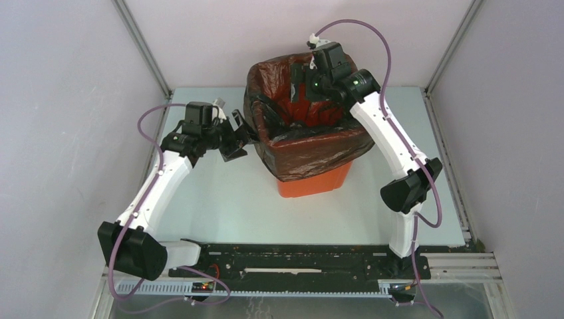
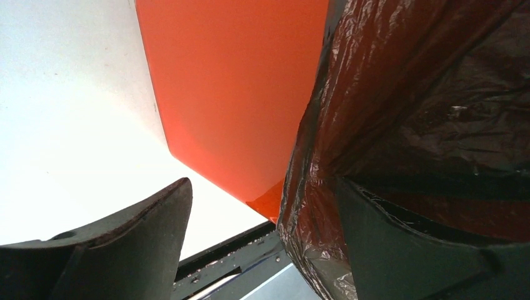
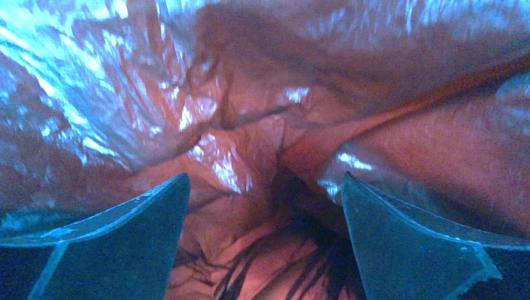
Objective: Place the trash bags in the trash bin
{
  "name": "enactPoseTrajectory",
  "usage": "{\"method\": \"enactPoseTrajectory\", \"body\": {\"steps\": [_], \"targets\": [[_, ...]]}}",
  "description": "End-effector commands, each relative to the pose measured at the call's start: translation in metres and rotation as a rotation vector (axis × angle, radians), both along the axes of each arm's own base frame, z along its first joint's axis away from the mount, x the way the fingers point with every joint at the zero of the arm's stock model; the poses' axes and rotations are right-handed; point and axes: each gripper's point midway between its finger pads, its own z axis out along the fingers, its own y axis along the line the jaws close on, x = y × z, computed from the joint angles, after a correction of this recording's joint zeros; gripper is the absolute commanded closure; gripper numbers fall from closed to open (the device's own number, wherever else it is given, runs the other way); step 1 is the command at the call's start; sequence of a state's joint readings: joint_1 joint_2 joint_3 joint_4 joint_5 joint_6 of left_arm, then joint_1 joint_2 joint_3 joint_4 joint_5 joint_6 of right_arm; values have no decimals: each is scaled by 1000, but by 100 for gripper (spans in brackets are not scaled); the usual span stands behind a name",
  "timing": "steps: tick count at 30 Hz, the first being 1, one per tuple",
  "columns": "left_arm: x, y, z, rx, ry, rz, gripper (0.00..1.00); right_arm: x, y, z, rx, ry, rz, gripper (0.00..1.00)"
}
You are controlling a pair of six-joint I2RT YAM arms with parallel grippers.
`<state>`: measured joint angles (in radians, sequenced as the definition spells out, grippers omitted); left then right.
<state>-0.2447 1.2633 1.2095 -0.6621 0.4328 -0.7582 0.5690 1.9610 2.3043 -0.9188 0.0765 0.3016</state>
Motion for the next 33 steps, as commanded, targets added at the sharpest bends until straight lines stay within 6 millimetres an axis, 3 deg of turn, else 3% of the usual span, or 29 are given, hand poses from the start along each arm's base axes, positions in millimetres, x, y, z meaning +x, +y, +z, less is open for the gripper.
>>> {"method": "enactPoseTrajectory", "body": {"steps": [1, 5, 10, 15, 20, 26, 31, 33], "targets": [[1, 5, 27, 24, -92, 13, 10, 37, 20, 27, 108, -128, -13, 0], [-3, 13, 25, 80, -81, 15, 8, 58, 32, 41, 174, -197, -17, 0], [-14, 30, 45, 129, -163, 54, 6, 65, 34, 48, 213, -213, -20, 0], [-26, 45, 85, 151, -280, 103, 0, 33, 18, 81, 219, -216, 10, 0], [-34, 54, 127, 151, -431, 134, 0, -17, -5, 90, 173, -174, 31, 0], [-27, 48, 141, 105, -484, 135, 0, -52, -53, 64, 40, -136, 2, 0], [-22, 42, 158, 75, -531, 117, 0, -47, -85, 31, -36, -94, -49, 0], [-22, 40, 167, 65, -555, 100, 0, -44, -88, 17, -75, -63, -46, 1]]}}
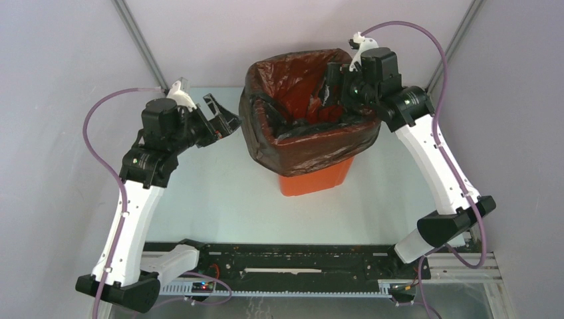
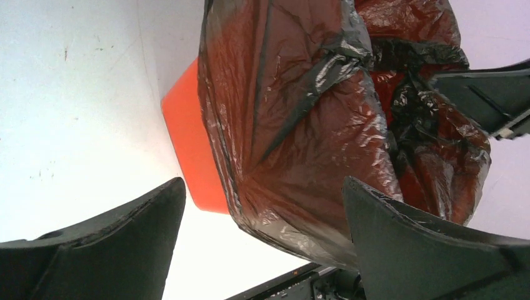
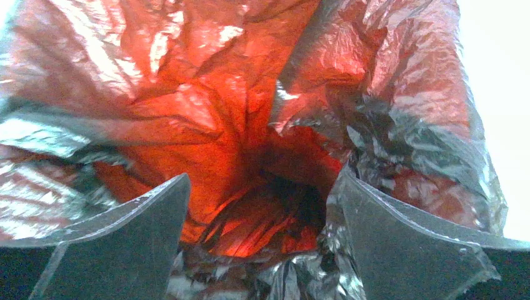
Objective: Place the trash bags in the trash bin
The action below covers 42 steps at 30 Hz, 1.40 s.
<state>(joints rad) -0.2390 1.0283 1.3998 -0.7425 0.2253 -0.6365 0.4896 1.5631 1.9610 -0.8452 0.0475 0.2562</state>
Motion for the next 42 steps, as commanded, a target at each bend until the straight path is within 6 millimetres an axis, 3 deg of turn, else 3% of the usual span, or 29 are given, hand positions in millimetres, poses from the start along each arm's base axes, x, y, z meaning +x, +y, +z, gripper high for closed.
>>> {"method": "enactPoseTrajectory", "body": {"steps": [1, 4, 7, 12, 16, 21, 28, 30, 34, 37, 42], "targets": [[0, -6, 47, -31, -144, -45, 0, 18, -13, -44, -133, 71, -21, 1], [-1, -3, 44, -24, -139, -28, 0, 26, -20, -55, -185, 94, -56, 1], [-10, 2, 41, -11, -125, -14, 0, 30, -23, -46, -203, 96, -85, 2], [-21, 8, 44, 0, -132, -4, 0, 20, 0, -5, -169, 3, -20, 1], [-24, 6, 53, -31, -144, -5, 0, -2, 14, 32, -153, -59, 27, 1], [-31, 5, 90, -55, -230, -23, 0, -44, 10, 83, -41, -137, 94, 1], [-43, 2, 144, -110, -369, -45, 0, -132, -36, 140, 114, -293, 128, 0], [-46, 6, 163, -87, -429, -43, 0, -159, -63, 155, 169, -345, 67, 0], [-60, 32, 205, 21, -536, 47, 0, -191, -124, 158, 213, -354, -151, 0], [-75, 49, 227, 40, -613, 124, 0, -212, -156, 153, 240, -348, -261, 0], [-99, 79, 256, 85, -742, 252, 0, -236, -179, 155, 270, -366, -299, 0]]}}
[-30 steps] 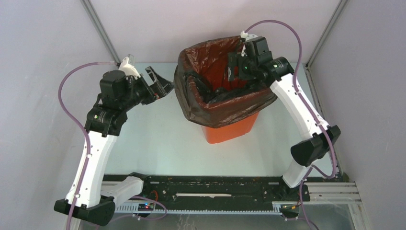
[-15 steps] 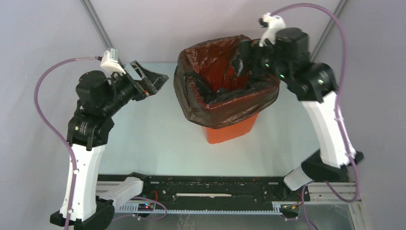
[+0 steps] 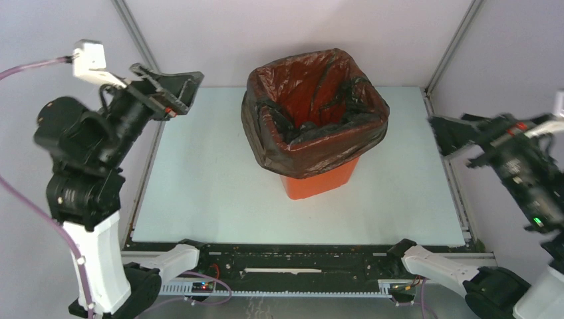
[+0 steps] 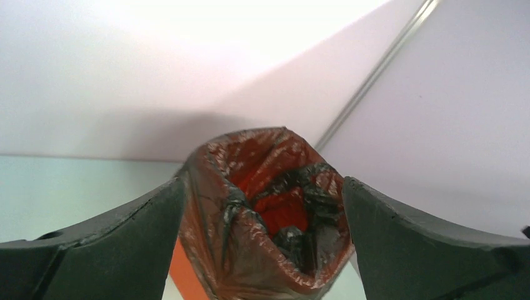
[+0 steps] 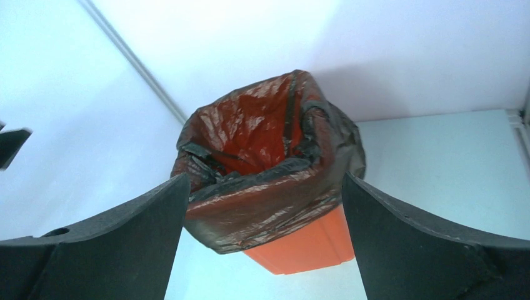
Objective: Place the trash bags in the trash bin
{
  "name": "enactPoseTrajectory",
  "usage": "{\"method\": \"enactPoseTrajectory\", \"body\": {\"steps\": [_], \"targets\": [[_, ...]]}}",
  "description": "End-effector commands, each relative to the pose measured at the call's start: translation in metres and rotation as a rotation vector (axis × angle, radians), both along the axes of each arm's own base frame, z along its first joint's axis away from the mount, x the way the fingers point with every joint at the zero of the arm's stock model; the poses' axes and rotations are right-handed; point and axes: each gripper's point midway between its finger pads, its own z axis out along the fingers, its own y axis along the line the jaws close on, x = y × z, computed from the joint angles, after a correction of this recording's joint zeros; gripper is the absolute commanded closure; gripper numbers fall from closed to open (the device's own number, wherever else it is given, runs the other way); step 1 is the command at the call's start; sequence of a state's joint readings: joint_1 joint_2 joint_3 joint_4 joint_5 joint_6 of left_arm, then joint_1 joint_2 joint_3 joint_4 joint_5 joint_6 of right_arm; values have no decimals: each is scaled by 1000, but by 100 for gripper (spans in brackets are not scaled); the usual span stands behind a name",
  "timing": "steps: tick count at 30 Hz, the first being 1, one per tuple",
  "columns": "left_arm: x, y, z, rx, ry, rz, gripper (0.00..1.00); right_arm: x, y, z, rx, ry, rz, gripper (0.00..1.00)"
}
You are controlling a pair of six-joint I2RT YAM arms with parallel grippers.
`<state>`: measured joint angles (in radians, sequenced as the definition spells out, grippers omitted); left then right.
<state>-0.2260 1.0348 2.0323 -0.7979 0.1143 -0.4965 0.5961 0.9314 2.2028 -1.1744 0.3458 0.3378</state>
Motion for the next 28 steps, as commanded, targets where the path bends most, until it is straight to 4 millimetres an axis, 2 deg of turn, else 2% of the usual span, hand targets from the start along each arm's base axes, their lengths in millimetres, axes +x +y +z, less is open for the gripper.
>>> {"method": "enactPoseTrajectory", "body": {"steps": [1, 4, 8, 15, 22, 24, 28], "targets": [[-25, 39, 34, 50, -139, 187, 0, 11, -8, -24, -3, 113, -87, 0], [-31, 47, 41, 72, -157, 224, 0, 10, -8, -25, 11, 127, -89, 0], [-32, 52, 38, 60, -149, 247, 0, 20, -4, -30, 16, 161, -105, 0], [-35, 55, 33, 46, -143, 262, 0, 34, 11, -26, 16, 167, -81, 0], [-36, 54, 29, 36, -133, 255, 0, 37, 13, -20, 13, 148, -79, 0], [-35, 53, 28, 35, -127, 249, 0, 38, 20, -20, -13, 145, -43, 0], [-33, 50, 27, 25, -120, 234, 0, 32, 18, -18, -18, 139, -31, 0]]}}
